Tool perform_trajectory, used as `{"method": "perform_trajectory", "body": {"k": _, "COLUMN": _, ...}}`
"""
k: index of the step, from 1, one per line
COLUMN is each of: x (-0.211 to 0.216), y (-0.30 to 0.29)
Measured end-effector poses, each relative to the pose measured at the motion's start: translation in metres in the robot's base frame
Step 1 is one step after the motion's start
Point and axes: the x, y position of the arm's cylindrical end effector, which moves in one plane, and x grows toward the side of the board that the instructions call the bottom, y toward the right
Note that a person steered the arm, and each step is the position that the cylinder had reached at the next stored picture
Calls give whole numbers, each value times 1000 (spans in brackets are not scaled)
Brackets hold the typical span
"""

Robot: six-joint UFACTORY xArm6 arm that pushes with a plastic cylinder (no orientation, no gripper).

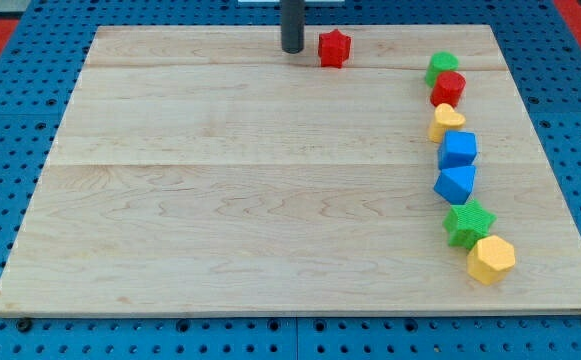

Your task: Place red star above the green circle

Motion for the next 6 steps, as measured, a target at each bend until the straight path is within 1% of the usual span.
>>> {"method": "perform_trajectory", "body": {"k": 1, "x": -2, "y": 35}}
{"method": "perform_trajectory", "body": {"k": 2, "x": -3, "y": 89}}
{"method": "perform_trajectory", "body": {"k": 3, "x": -3, "y": 114}}
{"method": "perform_trajectory", "body": {"k": 4, "x": -7, "y": 111}}
{"method": "perform_trajectory", "body": {"k": 5, "x": 2, "y": 68}}
{"method": "perform_trajectory", "body": {"k": 6, "x": 34, "y": 86}}
